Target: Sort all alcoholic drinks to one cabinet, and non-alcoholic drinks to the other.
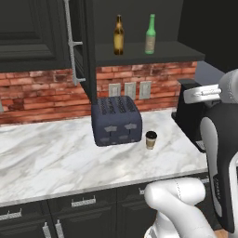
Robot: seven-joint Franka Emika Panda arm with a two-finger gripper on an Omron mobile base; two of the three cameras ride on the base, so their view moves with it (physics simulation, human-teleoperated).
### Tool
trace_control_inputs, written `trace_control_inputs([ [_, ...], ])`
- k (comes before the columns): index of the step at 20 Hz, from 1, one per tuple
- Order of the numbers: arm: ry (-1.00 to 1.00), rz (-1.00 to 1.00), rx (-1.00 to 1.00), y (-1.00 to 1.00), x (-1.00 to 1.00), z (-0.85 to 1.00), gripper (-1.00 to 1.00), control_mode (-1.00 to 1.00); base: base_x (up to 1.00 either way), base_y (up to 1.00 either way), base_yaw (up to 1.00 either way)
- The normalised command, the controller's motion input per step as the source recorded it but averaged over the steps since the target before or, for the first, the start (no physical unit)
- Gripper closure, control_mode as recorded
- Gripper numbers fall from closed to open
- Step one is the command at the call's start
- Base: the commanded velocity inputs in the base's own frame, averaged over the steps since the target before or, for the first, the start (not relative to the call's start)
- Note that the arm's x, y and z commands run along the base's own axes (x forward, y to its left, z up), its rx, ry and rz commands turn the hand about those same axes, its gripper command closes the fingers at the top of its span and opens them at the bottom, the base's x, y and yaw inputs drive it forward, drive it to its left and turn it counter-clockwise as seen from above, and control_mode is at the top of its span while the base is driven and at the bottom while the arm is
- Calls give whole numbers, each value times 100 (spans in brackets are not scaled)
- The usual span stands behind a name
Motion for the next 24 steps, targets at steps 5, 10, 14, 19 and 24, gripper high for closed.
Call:
trace_control_inputs([
  [5,0,0,0,0,0,0,-100,100,0,0,0],
  [10,0,0,0,0,0,0,-100,100,-1,0,0],
  [14,11,3,0,1,-1,-26,-100,-100,0,0,0],
  [19,14,7,0,8,0,-39,-100,-100,0,0,0],
  [24,16,5,1,8,0,-39,-100,-100,0,0,0],
])
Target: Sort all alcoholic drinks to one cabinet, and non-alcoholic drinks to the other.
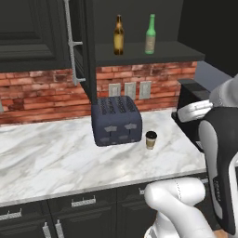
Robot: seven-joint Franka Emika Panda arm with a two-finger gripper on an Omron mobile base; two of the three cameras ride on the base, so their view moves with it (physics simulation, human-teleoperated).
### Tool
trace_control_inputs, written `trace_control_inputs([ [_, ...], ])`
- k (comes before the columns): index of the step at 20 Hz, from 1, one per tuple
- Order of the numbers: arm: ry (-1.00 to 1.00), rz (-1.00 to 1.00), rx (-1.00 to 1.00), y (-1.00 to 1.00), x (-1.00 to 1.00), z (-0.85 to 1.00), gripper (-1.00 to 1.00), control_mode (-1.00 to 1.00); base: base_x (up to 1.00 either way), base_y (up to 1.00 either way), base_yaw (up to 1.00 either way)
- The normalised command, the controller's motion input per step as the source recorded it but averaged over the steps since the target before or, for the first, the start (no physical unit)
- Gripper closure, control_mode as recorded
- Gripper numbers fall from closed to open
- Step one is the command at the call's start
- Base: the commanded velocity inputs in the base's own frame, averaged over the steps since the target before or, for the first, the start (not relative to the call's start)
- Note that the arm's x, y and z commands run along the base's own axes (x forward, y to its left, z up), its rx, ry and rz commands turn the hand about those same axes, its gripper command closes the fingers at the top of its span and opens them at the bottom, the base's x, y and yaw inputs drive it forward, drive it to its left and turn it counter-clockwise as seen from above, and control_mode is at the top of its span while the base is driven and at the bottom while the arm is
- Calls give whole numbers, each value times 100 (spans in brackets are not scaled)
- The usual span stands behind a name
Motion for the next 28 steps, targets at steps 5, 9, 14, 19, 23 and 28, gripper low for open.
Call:
trace_control_inputs([
  [5,14,0,3,6,0,-38,-100,-100,0,0,0],
  [9,9,0,4,0,0,-32,-100,-100,0,0,0],
  [14,6,0,2,-7,0,-20,-100,-100,0,0,0],
  [19,3,0,0,-2,5,-29,-100,-100,0,0,0],
  [23,3,0,3,0,15,-27,-100,-100,0,0,0],
  [28,0,0,3,1,24,-31,-100,-100,0,0,0],
])
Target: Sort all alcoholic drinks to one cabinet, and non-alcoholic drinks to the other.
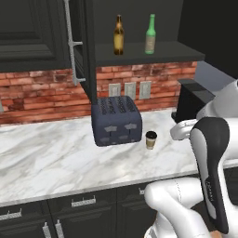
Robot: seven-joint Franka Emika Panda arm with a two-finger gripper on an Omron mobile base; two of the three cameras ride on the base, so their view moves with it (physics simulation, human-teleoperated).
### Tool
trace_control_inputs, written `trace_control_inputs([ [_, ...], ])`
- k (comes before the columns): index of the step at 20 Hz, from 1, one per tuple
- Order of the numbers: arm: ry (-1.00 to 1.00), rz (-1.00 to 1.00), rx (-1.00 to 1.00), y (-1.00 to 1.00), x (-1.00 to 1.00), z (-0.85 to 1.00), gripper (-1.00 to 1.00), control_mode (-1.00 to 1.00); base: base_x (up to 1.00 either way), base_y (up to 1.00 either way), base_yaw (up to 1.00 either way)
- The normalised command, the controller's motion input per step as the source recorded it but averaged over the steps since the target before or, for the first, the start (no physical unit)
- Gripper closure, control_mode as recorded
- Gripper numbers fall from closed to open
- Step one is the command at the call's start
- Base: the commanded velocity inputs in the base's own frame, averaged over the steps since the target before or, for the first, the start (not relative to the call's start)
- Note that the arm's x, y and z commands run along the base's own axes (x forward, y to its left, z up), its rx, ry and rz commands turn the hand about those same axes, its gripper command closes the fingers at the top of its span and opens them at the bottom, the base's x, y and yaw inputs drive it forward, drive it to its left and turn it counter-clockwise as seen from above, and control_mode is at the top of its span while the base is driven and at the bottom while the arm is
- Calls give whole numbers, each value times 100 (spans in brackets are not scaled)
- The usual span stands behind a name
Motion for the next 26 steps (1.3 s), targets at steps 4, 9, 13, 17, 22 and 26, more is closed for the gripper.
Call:
trace_control_inputs([
  [4,0,-2,1,1,41,-32,-100,-100,0,0,0],
  [9,0,-5,0,1,47,-32,-100,-100,0,0,0],
  [13,0,-7,0,0,49,-33,-100,-100,0,0,0],
  [17,0,-5,0,0,45,-36,-100,-100,0,0,0],
  [22,1,0,-2,0,42,-34,-100,-100,0,0,0],
  [26,1,0,-1,0,34,-29,-100,-100,0,0,0],
])
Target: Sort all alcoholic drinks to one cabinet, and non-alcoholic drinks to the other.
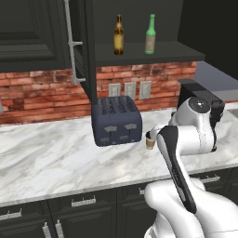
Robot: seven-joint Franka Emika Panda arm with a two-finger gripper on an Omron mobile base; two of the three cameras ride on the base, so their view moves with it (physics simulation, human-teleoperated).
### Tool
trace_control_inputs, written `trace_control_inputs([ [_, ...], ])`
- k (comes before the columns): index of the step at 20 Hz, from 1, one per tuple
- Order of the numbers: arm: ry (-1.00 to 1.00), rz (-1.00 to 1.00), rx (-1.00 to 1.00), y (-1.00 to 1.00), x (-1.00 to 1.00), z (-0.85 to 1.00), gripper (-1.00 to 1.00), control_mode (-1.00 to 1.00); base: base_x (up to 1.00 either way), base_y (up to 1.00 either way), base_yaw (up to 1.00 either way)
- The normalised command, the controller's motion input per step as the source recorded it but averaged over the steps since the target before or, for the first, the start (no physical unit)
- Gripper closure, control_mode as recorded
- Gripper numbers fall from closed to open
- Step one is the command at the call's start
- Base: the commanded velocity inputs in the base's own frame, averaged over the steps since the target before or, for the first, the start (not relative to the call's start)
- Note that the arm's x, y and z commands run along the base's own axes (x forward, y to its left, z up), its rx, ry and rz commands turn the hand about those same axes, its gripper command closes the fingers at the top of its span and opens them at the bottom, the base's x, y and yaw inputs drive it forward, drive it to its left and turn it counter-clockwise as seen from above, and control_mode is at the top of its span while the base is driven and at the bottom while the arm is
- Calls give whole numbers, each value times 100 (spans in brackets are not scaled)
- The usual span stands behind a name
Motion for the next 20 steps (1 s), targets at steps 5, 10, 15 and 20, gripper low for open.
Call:
trace_control_inputs([
  [5,4,1,-2,0,28,-21,-100,-100,0,0,0],
  [10,6,2,-2,0,23,-16,-100,-100,0,0,0],
  [15,6,5,-1,0,25,-14,-100,-100,0,0,0],
  [20,3,6,-1,-1,25,-14,-100,-100,0,0,0],
])
